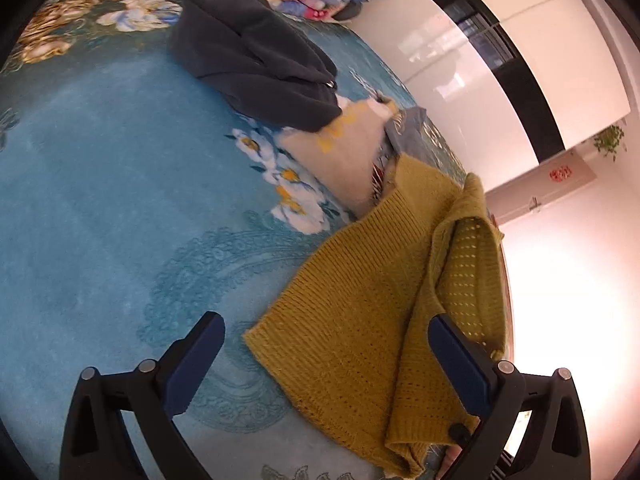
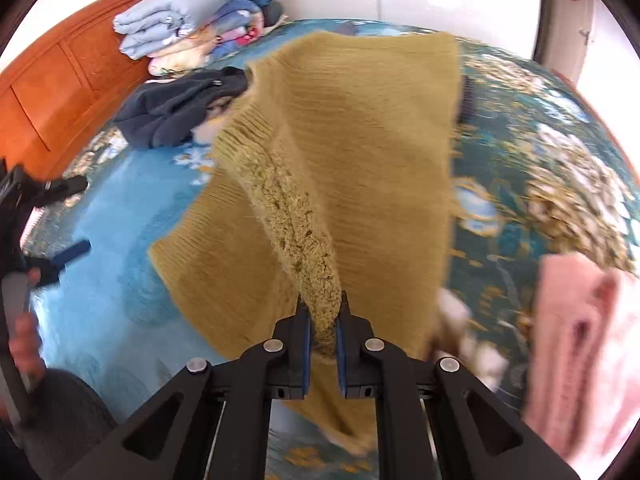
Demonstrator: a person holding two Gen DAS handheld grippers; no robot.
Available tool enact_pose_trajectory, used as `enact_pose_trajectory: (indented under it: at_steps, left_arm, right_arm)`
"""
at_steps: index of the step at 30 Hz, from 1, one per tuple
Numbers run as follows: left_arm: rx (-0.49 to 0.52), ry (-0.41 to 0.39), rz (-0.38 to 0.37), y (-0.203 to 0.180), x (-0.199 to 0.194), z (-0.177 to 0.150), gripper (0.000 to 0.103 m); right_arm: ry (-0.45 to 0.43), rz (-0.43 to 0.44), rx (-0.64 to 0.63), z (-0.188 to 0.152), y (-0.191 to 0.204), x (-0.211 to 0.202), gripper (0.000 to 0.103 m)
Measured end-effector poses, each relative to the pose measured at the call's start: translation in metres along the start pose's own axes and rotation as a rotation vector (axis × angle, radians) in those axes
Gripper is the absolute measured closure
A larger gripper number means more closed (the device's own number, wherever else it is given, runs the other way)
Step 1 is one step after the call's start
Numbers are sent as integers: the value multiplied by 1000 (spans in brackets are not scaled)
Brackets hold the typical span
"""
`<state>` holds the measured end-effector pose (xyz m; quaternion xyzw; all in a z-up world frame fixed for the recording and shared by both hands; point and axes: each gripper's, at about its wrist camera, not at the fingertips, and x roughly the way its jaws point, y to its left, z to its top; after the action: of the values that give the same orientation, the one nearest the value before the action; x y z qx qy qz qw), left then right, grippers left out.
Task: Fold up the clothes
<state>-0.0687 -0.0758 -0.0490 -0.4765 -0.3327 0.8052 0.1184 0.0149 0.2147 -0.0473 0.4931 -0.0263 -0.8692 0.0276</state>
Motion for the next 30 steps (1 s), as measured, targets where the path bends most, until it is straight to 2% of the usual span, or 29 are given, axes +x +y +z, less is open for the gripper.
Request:
enact_pose_trajectory:
  at_steps: [5,10,15,16,18,21,24,30]
  left_arm:
    - [-25,120,-120,-48,53,25,0]
    - [82,150,-185,-113,80,56,0]
    - [289,202,-77,-149,110,59,1]
    - [324,208,-78,-152,110,56,1]
    - [449,201,-77,-162,105,44,1]
    - [678,198,-7,-180,102,19,1]
    - [810,180,36,-193,106,0,1]
    - [835,135,122,-201,119,6,1]
  right_arm:
    - [59,-46,-14,-27,-29,-12,93]
    - [85,-25,51,-35,-43,-1,93]
    - [97,-25,51,-32,-48,2,93]
    - [101,-22,61,-33,-50,3,93]
    - [110,-16,81,-34,-54,6,93]
    - [124,-8,110,-35,-60,11,93]
    - [131,-3,105,-36,-59,15,93]
    - [139,6,109,-37,-59,15,93]
